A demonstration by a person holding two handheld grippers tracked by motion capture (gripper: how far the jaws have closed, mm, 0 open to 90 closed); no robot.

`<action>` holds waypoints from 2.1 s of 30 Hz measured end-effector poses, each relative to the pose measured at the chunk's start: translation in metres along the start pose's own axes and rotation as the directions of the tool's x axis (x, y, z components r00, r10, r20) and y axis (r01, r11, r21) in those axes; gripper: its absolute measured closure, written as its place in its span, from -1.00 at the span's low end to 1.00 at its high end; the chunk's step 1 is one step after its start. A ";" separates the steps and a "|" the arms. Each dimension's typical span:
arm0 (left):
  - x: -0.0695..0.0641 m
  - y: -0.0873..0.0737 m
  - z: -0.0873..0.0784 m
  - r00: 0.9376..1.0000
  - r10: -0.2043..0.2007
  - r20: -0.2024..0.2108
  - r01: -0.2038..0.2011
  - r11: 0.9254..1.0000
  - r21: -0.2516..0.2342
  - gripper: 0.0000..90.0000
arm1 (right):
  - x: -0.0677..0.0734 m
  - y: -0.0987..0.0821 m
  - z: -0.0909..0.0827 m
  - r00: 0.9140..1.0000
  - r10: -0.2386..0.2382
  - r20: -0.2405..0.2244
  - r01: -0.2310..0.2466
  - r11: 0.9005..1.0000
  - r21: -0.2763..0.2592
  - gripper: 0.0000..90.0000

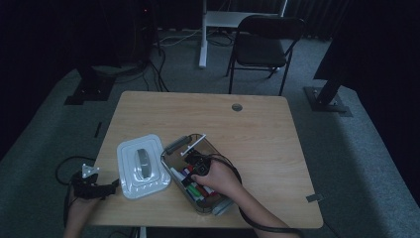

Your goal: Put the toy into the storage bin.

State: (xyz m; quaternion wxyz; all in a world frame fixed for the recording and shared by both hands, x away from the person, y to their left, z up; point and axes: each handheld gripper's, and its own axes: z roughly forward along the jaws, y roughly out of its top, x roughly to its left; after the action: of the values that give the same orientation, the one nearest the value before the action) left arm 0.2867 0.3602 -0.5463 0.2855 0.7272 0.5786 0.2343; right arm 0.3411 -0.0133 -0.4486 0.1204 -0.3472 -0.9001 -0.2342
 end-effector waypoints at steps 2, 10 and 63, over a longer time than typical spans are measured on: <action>0.000 0.000 0.000 1.000 0.000 0.000 0.000 1.000 0.000 -0.98 | 0.001 0.002 0.003 1.000 -0.013 0.016 0.013 1.000 0.011 0.70; 0.000 0.000 0.000 1.000 0.000 0.000 0.000 1.000 0.001 -0.98 | -0.003 0.005 0.018 0.999 -0.012 0.033 0.009 0.997 0.073 0.68; 0.000 0.000 0.000 1.000 -0.001 0.000 0.001 1.000 0.001 -0.98 | -0.114 -0.091 -0.096 0.958 0.141 0.251 -0.002 0.876 -0.483 -0.30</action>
State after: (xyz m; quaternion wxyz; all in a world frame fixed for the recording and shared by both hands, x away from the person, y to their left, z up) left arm 0.2866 0.3602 -0.5463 0.2855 0.7271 0.5788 0.2339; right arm 0.3676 -0.1861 -0.4397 -0.0882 -0.4290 -0.8087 -0.3927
